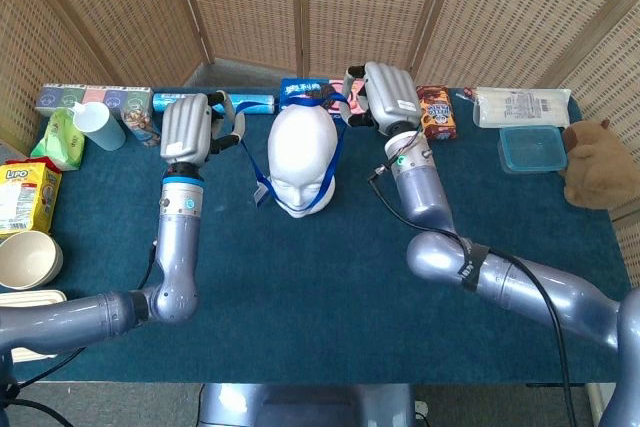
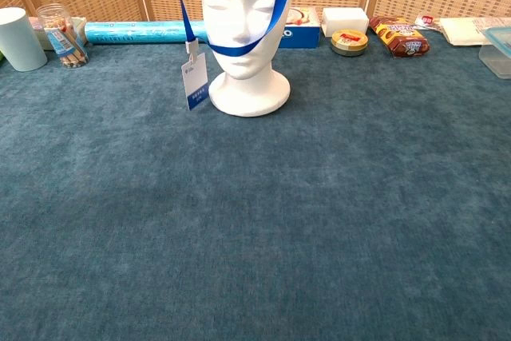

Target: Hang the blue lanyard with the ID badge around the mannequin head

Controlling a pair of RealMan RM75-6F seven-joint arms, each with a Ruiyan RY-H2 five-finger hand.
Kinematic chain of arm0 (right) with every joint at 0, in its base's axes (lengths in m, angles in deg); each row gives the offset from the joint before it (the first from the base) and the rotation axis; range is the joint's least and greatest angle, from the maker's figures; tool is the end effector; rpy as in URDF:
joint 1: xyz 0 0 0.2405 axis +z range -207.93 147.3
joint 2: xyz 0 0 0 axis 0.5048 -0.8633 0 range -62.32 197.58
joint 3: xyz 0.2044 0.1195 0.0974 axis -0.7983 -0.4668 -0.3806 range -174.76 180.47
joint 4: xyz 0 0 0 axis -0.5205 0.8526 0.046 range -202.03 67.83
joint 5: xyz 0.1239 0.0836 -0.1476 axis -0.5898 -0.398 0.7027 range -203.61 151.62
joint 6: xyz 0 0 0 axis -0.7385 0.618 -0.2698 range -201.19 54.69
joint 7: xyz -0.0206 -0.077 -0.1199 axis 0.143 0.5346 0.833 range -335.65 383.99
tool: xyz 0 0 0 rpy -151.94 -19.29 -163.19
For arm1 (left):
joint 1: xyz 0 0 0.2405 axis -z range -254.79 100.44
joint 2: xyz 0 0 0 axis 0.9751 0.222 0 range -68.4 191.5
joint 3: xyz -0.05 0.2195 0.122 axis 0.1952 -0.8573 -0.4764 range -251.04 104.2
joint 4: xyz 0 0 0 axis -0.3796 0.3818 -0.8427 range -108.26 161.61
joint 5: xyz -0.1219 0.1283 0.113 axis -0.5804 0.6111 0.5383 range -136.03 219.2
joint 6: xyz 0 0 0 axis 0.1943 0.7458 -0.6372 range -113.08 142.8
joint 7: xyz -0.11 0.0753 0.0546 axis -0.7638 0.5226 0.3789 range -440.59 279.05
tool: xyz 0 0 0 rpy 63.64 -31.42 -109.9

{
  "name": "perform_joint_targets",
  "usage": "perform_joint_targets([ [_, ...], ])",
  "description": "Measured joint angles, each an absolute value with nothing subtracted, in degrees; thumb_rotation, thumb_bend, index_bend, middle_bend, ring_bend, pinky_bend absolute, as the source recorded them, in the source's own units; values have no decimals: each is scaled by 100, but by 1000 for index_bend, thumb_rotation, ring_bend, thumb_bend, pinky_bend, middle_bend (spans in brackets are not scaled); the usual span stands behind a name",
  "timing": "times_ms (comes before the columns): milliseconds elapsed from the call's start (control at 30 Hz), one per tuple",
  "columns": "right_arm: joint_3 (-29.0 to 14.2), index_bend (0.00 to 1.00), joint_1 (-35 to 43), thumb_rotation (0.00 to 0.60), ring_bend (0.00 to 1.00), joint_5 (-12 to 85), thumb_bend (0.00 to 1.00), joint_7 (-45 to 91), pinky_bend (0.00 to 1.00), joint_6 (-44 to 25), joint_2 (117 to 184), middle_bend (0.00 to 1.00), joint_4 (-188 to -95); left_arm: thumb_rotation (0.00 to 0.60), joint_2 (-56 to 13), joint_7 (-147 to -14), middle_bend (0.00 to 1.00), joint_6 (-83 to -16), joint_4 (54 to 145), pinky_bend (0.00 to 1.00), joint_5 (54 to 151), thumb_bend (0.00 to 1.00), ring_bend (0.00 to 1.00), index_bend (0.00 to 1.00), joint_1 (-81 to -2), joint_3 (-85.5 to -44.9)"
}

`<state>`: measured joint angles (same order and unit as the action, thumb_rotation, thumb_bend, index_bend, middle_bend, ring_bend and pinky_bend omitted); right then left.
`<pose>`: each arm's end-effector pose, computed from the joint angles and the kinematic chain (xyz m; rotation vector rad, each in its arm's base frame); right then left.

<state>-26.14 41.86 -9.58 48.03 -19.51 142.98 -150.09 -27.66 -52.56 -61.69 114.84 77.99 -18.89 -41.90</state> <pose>0.0194 -0.4760 0.1213 1.4169 -1.1560 1.2224 -0.0322 0.4253 0.0848 -1.2050 -1.0071 -1.2836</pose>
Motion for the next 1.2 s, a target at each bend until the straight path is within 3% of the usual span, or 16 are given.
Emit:
perform_joint_targets([
  [133, -2500, 579, 4283, 600, 1000, -1003, 430, 5030, 1000, -1981, 14356, 910, -14799, 514, -2853, -5085, 992, -6154, 11352, 999, 7754, 423, 994, 610, -1811, -4204],
  [167, -2465, 541, 4304, 600, 996, -1010, 425, 5089, 1000, -1999, 14369, 878, -14742, 515, -2868, -5058, 932, -6141, 11331, 967, 7727, 403, 934, 555, -1802, -4206],
  [233, -2401, 464, 4342, 600, 930, -1042, 416, 5187, 968, -2097, 14393, 797, -14618, 514, -2872, -5005, 709, -6097, 11355, 818, 7620, 348, 697, 402, -1793, -4205],
  [300, -2360, 365, 4363, 600, 732, -1071, 392, 5223, 794, -2240, 14409, 635, -14545, 507, -2856, -4891, 385, -6051, 11405, 533, 7499, 272, 336, 192, -1786, -4209],
  [367, -2323, 290, 4382, 578, 534, -1118, 364, 5255, 580, -2386, 14418, 488, -14479, 507, -2808, -4721, 214, -5982, 11483, 355, 7314, 214, 147, 82, -1780, -4212],
  [433, -2280, 250, 4406, 546, 422, -1172, 346, 5290, 458, -2554, 14422, 405, -14401, 507, -2741, -4576, 134, -5919, 11573, 271, 7138, 172, 55, 53, -1776, -4207],
  [500, -2250, 212, 4430, 491, 319, -1218, 330, 5303, 347, -2696, 14422, 321, -14318, 505, -2673, -4502, 98, -5877, 11643, 229, 7037, 150, 14, 51, -1775, -4199],
  [667, -2207, 193, 4456, 453, 250, -1241, 310, 5263, 298, -2865, 14409, 247, -14218, 506, -2577, -4454, 77, -5830, 11702, 208, 6942, 145, 0, 42, -1786, -4191],
  [900, -2319, 194, 4253, 455, 244, -898, 308, 4829, 292, -2792, 14215, 255, -14535, 502, -2198, -4585, 79, -5675, 12050, 209, 6928, 149, 24, 43, -2060, -4293],
  [1200, -2315, 230, 3481, 460, 244, 118, 320, 4193, 292, -1900, 13846, 277, -15663, 508, -1357, -5004, 79, -5553, 12745, 209, 7783, 155, 32, 43, -2907, -5014],
])
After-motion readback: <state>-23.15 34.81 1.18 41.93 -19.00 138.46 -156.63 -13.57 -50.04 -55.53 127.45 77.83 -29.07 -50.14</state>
